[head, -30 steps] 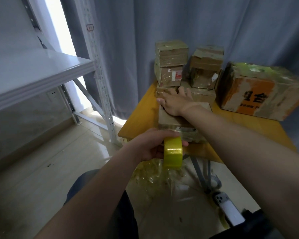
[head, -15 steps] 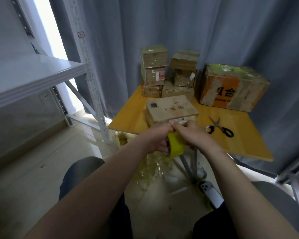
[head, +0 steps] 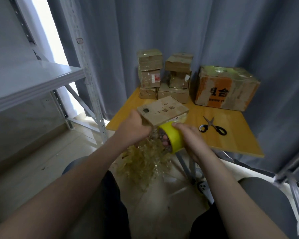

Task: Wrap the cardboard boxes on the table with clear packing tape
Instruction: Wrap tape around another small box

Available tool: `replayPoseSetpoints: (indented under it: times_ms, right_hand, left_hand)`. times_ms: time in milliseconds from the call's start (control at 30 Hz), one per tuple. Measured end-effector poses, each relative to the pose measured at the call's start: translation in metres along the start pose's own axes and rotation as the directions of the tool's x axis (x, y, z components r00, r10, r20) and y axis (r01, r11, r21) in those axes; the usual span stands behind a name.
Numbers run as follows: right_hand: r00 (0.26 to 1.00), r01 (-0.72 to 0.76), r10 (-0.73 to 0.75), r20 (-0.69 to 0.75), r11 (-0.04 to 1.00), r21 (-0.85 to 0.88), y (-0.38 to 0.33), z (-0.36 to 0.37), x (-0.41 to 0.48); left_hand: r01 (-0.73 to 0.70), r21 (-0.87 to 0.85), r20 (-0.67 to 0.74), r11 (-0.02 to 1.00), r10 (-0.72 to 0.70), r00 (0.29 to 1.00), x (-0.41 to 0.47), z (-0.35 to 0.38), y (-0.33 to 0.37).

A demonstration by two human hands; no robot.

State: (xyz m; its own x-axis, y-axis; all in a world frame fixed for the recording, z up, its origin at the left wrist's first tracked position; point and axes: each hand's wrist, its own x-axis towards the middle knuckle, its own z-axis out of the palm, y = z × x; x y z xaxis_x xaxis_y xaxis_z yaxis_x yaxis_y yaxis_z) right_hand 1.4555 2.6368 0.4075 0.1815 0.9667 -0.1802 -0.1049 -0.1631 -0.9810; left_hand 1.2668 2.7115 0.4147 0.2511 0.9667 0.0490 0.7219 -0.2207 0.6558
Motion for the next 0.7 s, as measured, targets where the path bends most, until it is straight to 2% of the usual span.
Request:
replayPoseSetpoints:
  times_ms: [33,67,100,133,200,300,400,533,700]
  right_hand:
    - [1.0,0.002,-0.002,0.019,1.0,0.02,0.002,0.0,0.001]
    - [1.0,0.018,-0.018,0.0,1.0,0.002,0.005,0.0,0.004]
    - [0.998,0.04,-0.042,-0.038,0.998,-0.038,0.009,-0.001,0.006]
    - [0.996,0.069,-0.074,-0.058,0.994,-0.088,0.013,-0.003,0.009]
    - [0.995,0.088,-0.093,-0.038,0.99,-0.114,0.018,-0.004,0.008]
    - [0.991,0.137,-0.135,0.022,0.975,-0.175,0.028,-0.007,0.001]
    - [0.981,0.191,-0.19,0.033,0.937,-0.291,0.042,-0.007,0.003]
    - [0.996,0.082,-0.073,0.041,0.957,-0.277,0.058,-0.002,-0.002]
    - [0.996,0.075,-0.083,-0.012,0.944,-0.32,0.078,0.005,-0.003]
  left_hand:
    - [-0.143,0.222,-0.119,0.964,0.173,0.978,0.003,0.002,-0.009]
    - [-0.259,0.393,-0.127,0.882,0.331,0.935,0.004,0.007,-0.016]
    - [-0.353,0.497,-0.061,0.792,0.438,0.897,0.004,0.014,-0.022]
    - [-0.428,0.557,0.031,0.712,0.497,0.867,0.008,0.023,-0.029]
    - [-0.479,0.609,0.078,0.632,0.554,0.829,0.017,0.043,-0.044]
    - [-0.426,0.607,-0.077,0.671,0.583,0.809,0.029,0.062,-0.054]
    - [-0.426,0.588,-0.216,0.687,0.642,0.736,0.038,0.074,-0.057]
    - [-0.456,0.535,-0.262,0.712,0.652,0.711,0.045,0.08,-0.064]
    - [-0.495,0.519,-0.218,0.697,0.668,0.712,0.044,0.065,-0.056]
